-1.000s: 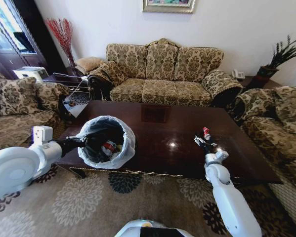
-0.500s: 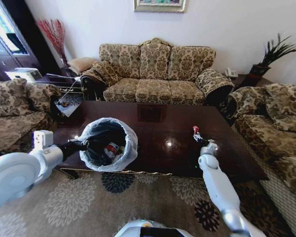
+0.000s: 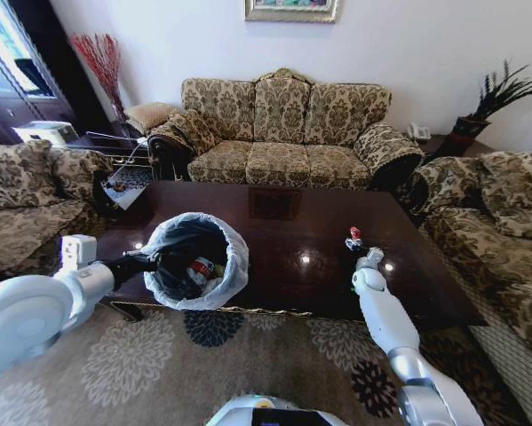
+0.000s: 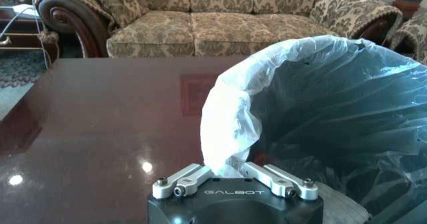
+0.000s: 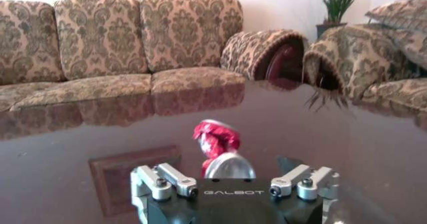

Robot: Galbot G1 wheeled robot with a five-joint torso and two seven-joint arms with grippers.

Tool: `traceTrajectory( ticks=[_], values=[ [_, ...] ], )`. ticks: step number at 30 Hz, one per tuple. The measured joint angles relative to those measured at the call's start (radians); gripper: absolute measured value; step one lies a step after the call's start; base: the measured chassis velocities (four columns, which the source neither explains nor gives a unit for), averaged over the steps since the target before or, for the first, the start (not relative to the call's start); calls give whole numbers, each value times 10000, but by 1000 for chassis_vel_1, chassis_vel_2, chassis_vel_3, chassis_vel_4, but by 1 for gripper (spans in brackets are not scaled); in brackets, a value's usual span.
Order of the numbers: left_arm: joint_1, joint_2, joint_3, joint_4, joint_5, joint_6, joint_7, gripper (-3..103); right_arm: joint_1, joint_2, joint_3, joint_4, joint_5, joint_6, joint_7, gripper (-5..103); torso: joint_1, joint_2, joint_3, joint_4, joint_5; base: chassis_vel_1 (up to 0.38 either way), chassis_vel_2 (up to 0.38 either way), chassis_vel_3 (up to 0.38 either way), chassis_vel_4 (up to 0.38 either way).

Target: Move to the front of the table and place the trash on the table into the trash bin.

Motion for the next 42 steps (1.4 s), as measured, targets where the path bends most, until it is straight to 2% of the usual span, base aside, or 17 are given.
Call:
traceTrajectory(
  ticks=[2, 4, 6, 7, 11, 18, 19, 20, 27, 30, 31, 33, 34, 36, 38, 40, 42],
  values=[
    [11, -2, 0, -10, -8, 0, 0, 0, 17, 37, -6, -47, 73, -91, -79, 83, 0, 0, 0, 1, 2, 0, 0, 0, 0],
    [14, -1, -3, -12, -9, 0, 0, 0, 27, 42, -9, -75, 81, -96, -96, 83, 0, 1, 0, 0, 2, 0, 0, 0, 0],
    [25, -6, -15, -22, -11, 0, 0, 0, 33, 45, -8, -100, 88, -122, -147, 71, 0, 1, 0, -2, 2, 0, 0, 0, 0],
    [25, -6, -15, -22, -11, 0, 0, 0, 33, 45, -8, -100, 88, -122, -147, 71, 0, 1, 0, -2, 2, 0, 0, 0, 0],
    [31, -16, -26, -29, -13, 0, 1, 0, -85, 11, 14, 16, 122, -177, -256, 50, 0, 2, 0, -1, 2, 0, 0, 0, 0],
    [71, 0, -88, -83, -23, -3, 23, 0, -411, -19, 58, 813, 148, -310, -246, 44, 0, 1, 0, -2, 3, 0, 0, 0, 0],
    [92, 6, -117, -86, -26, -2, 28, 0, -585, -25, 68, 1293, 148, -347, -238, 44, 0, 1, 0, -2, 1, 0, 0, 0, 0],
    [111, 43, -165, -92, -35, -2, 27, 0, -1129, -15, 76, 2885, 262, -364, -300, 44, 0, 1, -1, 0, 2, 0, 0, 0, 0],
    [137, 80, -185, -162, -56, -2, -18, 0, -2269, -35, -109, 6142, 479, 1, -918, 44, -2, 2, -1, 2, 1, 0, 0, 0, 0],
    [167, 69, -186, -166, -59, -1, -42, 0, -3065, -263, -558, 8917, 1084, -57, -1508, 44, -2, 2, -2, -1, 1, 0, 0, 0, 0],
    [167, 69, -186, -166, -59, -1, -42, 0, -3065, -263, -558, 8917, 1084, -57, -1508, 44, -2, 2, -2, -1, 1, 0, 0, 0, 0],
    [174, 67, -187, -148, -59, 0, -49, 0, -3554, -478, -993, 10756, 1964, -373, -2040, 44, -2, 2, -3, 0, -6, 0, 0, 0, 0],
    [174, 67, -187, -148, -59, 0, -49, 0, -3554, -478, -993, 10756, 1964, -373, -2040, 44, -2, 2, -3, 0, -6, 0, 0, 0, 0],
    [196, 62, -184, -81, -58, 7, -74, 0, -4062, -746, -1778, 12724, 2923, -736, -2851, 44, -3, 3, -3, -1, 0, 0, 0, 0, 0],
    [258, 71, -184, -59, -55, 17, -96, 0, -4314, -929, -2355, 13873, 3267, -876, -3564, 44, -3, 3, -3, 0, -2, 0, 0, 0, 0],
    [275, 84, -183, -60, -56, 22, -96, 0, -4358, -967, -2485, 14066, 3311, -882, -3812, 44, -3, 3, -4, -1, -2, 0, 0, 0, 0],
    [288, 153, -176, -63, -58, 29, -109, 0, -4448, -1169, -3037, 14473, 3352, -762, -4767, 44, -3, 2, -3, -1, 2, 0, 0, 0, 0]
  ],
)
